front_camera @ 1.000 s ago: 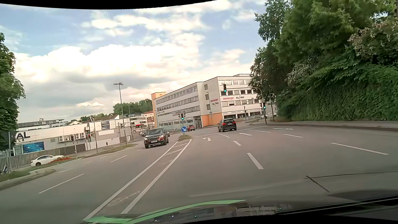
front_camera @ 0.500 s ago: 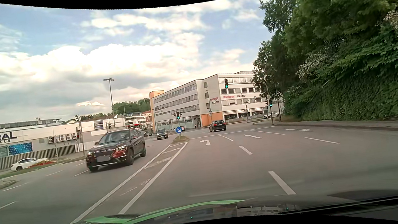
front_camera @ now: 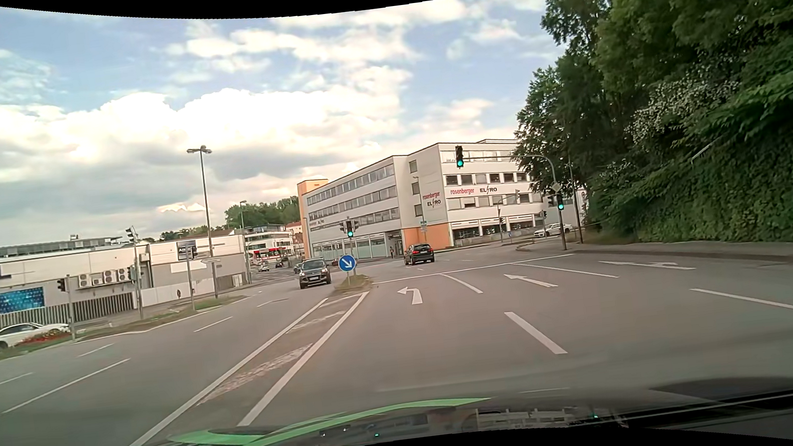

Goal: Follow the waypoints while adhering to traffic rules and regulations

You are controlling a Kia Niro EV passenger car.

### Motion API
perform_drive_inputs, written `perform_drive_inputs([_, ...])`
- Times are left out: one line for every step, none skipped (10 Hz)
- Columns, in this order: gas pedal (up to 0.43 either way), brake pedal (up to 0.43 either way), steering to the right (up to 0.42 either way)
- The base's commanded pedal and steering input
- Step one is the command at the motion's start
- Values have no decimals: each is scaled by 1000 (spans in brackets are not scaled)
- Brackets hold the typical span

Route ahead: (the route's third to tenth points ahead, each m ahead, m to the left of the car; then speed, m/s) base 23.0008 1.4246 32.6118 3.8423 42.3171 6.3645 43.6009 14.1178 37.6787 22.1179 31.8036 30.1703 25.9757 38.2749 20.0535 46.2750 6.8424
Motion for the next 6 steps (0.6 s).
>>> perform_drive_inputs([59,0,-14])
perform_drive_inputs([59,0,-15])
perform_drive_inputs([59,0,-15])
perform_drive_inputs([59,0,-15])
perform_drive_inputs([59,0,-14])
perform_drive_inputs([59,0,-15])
